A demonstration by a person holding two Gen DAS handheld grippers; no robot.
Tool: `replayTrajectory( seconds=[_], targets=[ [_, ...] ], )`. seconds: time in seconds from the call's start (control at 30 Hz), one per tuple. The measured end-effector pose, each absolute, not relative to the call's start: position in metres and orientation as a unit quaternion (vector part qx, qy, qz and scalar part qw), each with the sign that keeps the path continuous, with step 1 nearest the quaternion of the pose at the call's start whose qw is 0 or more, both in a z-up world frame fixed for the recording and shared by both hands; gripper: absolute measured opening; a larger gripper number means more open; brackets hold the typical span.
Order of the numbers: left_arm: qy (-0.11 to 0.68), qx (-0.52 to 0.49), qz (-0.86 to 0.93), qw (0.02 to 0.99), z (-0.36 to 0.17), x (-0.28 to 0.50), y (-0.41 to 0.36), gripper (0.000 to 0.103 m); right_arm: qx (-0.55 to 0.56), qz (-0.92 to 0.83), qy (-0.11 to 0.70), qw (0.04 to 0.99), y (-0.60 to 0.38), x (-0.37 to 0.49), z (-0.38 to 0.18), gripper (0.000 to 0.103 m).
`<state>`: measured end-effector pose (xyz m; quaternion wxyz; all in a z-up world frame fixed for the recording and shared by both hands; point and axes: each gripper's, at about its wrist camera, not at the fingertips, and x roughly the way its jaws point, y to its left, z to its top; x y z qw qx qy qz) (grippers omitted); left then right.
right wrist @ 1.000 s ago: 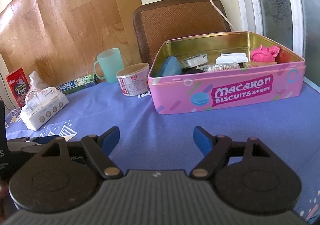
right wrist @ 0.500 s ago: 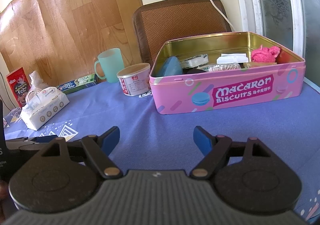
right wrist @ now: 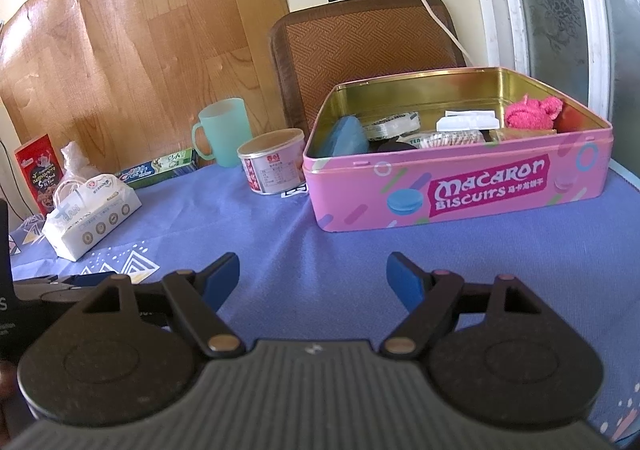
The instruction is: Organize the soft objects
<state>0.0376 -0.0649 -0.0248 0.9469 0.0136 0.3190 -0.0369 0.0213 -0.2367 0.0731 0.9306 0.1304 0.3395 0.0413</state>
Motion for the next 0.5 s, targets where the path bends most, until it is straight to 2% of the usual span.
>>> replayTrajectory(
  seconds=[0.5],
  targets=[
    [0.314, 0.024, -0.027, 0.949, -0.0234, 0.0362, -0.0637, 0.103, 0.131, 0.041, 0.339, 0.931, -0.2364, 0.0209, 0.0726, 0.083]
  ],
)
